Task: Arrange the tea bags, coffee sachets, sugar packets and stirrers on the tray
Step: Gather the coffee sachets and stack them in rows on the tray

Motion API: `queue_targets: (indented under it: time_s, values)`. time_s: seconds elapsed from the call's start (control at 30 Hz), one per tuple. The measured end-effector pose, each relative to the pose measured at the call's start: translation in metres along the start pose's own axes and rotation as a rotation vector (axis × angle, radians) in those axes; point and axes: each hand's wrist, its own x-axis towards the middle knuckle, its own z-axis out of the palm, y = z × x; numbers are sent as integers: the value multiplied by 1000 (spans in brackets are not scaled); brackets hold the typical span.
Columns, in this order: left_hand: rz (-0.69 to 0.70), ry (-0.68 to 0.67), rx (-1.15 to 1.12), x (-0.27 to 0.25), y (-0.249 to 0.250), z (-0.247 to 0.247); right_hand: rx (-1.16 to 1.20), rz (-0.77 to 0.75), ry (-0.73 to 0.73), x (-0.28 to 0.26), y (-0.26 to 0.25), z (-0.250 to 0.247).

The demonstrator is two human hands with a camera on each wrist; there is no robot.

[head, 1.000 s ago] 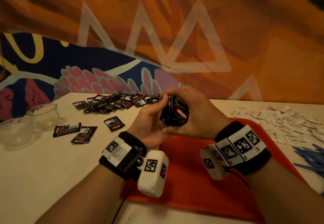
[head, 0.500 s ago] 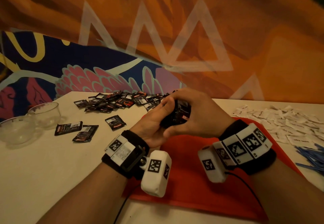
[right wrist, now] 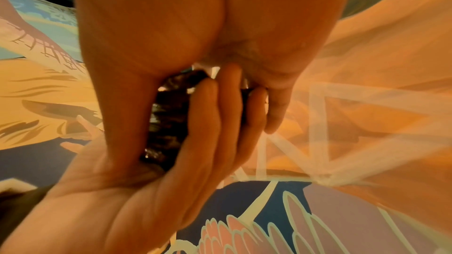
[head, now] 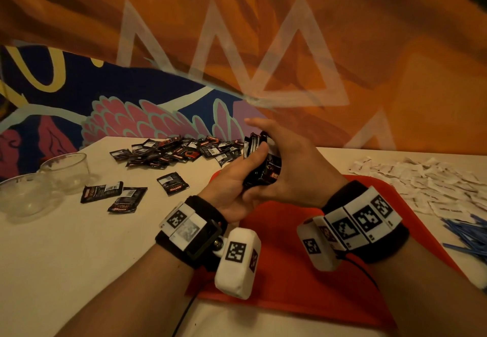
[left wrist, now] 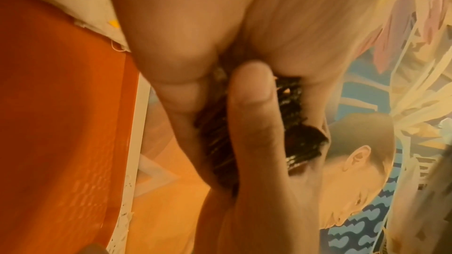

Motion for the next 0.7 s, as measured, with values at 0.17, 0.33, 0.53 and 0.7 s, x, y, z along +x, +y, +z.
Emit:
queue_targets:
  time_s: [0.17,0.33,0.53,0.7]
  values:
    - [2,-9,-53,-1,3,1,-9,-5,104,0,4,5]
    - [11,-25,40,1,0,0,2,15,33,-1,5,3]
    - [31,-7,-52,1,1,-1,127,0,43,1,5,2]
    - [57,8,-49,0,3,1,112,-53,177,0,7,11]
